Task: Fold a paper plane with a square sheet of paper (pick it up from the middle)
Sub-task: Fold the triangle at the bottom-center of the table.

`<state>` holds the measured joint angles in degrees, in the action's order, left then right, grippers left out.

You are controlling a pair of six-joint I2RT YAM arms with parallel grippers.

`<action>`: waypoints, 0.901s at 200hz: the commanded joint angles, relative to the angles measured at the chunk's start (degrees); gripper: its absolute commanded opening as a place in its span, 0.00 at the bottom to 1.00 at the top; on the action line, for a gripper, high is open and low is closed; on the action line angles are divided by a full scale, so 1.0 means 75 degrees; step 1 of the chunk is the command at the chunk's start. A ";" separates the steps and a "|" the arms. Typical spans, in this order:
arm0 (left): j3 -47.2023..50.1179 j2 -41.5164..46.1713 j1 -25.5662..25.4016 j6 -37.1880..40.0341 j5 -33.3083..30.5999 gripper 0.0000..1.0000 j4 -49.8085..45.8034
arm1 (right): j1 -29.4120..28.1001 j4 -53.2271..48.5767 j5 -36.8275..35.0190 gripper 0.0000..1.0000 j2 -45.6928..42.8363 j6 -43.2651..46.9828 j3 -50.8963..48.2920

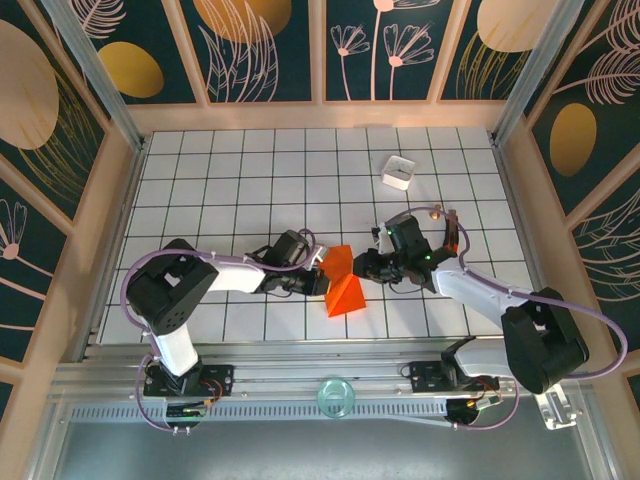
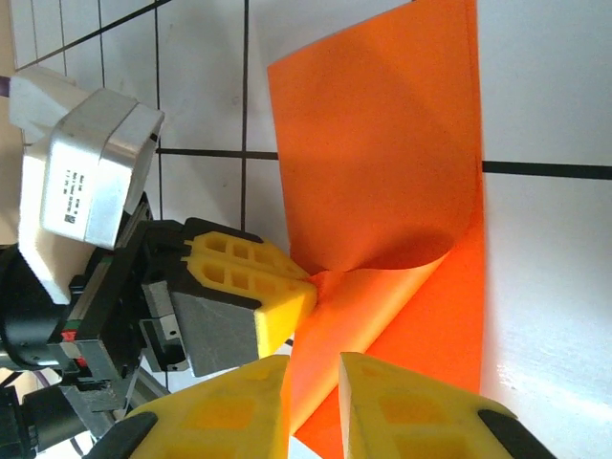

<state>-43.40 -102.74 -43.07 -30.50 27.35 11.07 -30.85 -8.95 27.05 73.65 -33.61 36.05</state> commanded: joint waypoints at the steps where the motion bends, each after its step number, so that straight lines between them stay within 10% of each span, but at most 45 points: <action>1: 0.0002 -0.0853 0.0032 -0.0029 -0.1610 0.00 -0.1165 | -0.0025 -0.0109 -0.0132 0.20 -0.0208 -0.0141 -0.0175; 180: -0.0075 -0.0936 0.0012 -0.0174 -0.1548 0.00 -0.1416 | -0.2028 0.2139 0.0026 0.08 0.0450 -0.1392 -0.0910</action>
<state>-46.46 -103.94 -43.18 -31.46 26.59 7.73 -44.14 2.33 26.65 75.94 -42.52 29.95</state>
